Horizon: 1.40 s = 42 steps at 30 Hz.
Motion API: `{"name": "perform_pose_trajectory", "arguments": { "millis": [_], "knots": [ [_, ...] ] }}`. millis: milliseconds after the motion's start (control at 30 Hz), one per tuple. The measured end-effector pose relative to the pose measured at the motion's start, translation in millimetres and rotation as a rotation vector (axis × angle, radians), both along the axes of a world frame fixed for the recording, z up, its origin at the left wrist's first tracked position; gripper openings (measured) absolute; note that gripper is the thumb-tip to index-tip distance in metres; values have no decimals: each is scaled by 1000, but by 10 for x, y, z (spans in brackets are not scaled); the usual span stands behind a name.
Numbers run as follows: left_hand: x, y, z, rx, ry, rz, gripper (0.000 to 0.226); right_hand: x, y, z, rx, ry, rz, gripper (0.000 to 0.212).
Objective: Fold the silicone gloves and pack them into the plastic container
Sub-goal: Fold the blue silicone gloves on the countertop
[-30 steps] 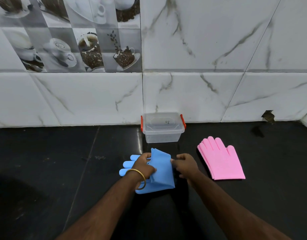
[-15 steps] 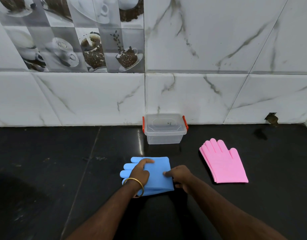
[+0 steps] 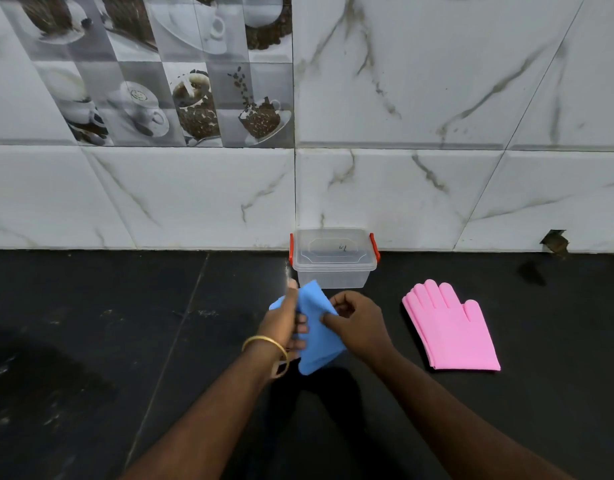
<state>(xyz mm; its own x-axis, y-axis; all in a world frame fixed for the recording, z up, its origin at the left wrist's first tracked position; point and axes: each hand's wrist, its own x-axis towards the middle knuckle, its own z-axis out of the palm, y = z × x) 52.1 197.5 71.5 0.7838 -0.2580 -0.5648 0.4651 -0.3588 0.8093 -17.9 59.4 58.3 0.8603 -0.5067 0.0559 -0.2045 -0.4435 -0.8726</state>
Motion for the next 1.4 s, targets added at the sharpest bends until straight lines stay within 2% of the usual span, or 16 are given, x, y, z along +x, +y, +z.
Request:
{"name": "perform_pose_trajectory", "arguments": {
  "millis": [33,100,233,300,367,433,500,567,600,667,767,900,1100,1233,1333,1400],
  "knots": [
    [43,16,83,-174,229,63,99,-23,2,58,-96,-50,65,12],
    [110,59,208,-365,433,84,106,-86,7,154,-285,-95,202,14],
    [69,108,236,-372,428,76,54,-257,-33,151,-509,-189,350,20],
    [7,103,146,-393,404,116,45,-376,-62,114,-447,-209,365,24],
    [-64,124,84,-439,391,135,41,-475,-59,72,-344,-193,318,39],
    [-76,171,53,-496,404,142,39,-547,-7,80,-93,-74,139,70],
    [-77,233,69,-539,410,105,40,-593,21,131,473,152,-58,88],
    [-80,300,63,-579,385,42,44,-607,4,141,1039,378,-125,89],
    [-84,338,47,-604,377,14,46,-615,12,143,1215,442,-120,86],
    [-98,429,-18,-629,393,1,49,-613,71,115,1336,438,-69,67],
    [-123,592,-120,-533,462,34,47,-542,226,73,1259,391,-102,40],
    [-2,748,-115,-372,386,72,41,-320,409,179,1092,343,-79,21],
    [381,1003,110,-513,110,108,41,56,578,362,809,52,104,32],
    [447,1099,-219,-225,-24,215,24,139,762,-76,802,214,54,30],
    [337,1207,-603,78,-28,194,13,79,896,-444,743,388,25,25],
    [283,1278,-729,189,-11,188,16,74,905,-551,675,420,34,22]
  ]
}}
